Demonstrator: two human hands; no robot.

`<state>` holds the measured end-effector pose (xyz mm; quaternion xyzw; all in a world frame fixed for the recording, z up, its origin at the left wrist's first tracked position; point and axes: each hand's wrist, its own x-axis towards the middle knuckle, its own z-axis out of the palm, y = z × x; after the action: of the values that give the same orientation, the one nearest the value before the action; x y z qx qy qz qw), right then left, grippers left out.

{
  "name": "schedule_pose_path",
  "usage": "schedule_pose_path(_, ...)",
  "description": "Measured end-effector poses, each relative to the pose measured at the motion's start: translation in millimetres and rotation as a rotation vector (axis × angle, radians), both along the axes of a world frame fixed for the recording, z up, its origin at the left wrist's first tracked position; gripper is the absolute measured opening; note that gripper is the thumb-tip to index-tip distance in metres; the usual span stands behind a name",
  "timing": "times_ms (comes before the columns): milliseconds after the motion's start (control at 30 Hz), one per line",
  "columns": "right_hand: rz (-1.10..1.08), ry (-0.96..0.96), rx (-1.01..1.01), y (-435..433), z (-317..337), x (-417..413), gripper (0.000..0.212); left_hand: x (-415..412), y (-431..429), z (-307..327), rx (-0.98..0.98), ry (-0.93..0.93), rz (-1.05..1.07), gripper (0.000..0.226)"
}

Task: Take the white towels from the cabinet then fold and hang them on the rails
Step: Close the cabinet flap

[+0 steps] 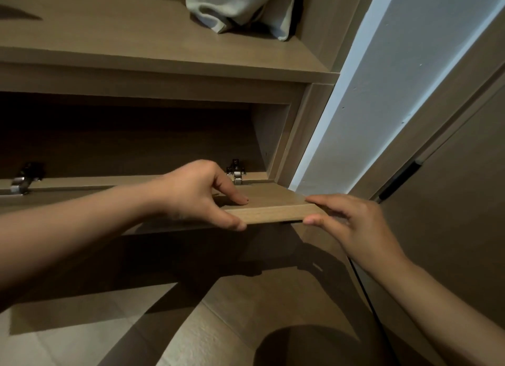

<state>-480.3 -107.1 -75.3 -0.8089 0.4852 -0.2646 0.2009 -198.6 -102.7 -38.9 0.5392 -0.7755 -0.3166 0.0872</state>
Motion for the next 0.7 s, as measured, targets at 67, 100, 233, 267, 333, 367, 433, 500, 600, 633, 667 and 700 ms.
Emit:
schedule_pose_path(67, -0.014, -0.038, -0.060, -6.9, 7.3, 5.1, 0.040, 2.2, -4.4, 11.6, -0.012, 0.014, 0.026, 0.044)
schedule_pose_path(100, -0.025, -0.056, -0.078, -10.2, 10.0, 7.8, 0.038, 2.6, -6.0, 16.8, -0.019, 0.026, 0.037, 0.044)
schedule_pose_path(233, -0.074, -0.082, -0.125, -24.4, 18.0, 17.2, 0.037, 1.4, -10.5, 31.8, -0.128, -0.033, 0.028, 0.031)
schedule_pose_path(267, -0.085, -0.095, -0.139, -28.9, 20.8, 19.3, 0.037, 1.4, -11.2, 36.0, -0.182, -0.083, 0.014, 0.030)
schedule_pose_path(333, -0.106, -0.118, -0.179, -38.7, 27.4, 24.4, 0.038, 3.2, -12.9, 42.9, -0.332, -0.189, -0.011, 0.033)
schedule_pose_path(367, -0.117, -0.120, -0.203, -43.5, 30.7, 27.7, 0.039, 5.9, -14.3, 44.9, -0.423, -0.239, -0.013, 0.039)
schedule_pose_path(433, -0.146, -0.106, -0.246, -53.4, 36.3, 34.0, 0.039, 13.1, -19.8, 49.1, -0.594, -0.325, 0.025, 0.062)
schedule_pose_path(500, -0.184, -0.094, -0.262, -62.8, 42.0, 38.3, 0.044, 19.2, -28.8, 55.1, -0.663, -0.391, 0.102, 0.093)
schedule_pose_path(600, -0.206, -0.017, -0.283, -75.0, 51.9, 42.1, 0.070, 23.5, -41.4, 61.5, -0.591, -0.498, 0.235, 0.121)
schedule_pose_path(633, -0.203, 0.017, -0.298, -78.3, 54.6, 44.0, 0.076, 23.8, -44.4, 60.6, -0.563, -0.515, 0.264, 0.124)
schedule_pose_path(667, -0.196, 0.042, -0.321, -82.0, 56.5, 45.7, 0.080, 23.4, -46.7, 58.1, -0.554, -0.519, 0.281, 0.123)
schedule_pose_path(700, -0.180, 0.056, -0.345, -85.6, 58.2, 47.6, 0.082, 23.0, -48.3, 55.2, -0.565, -0.510, 0.291, 0.120)
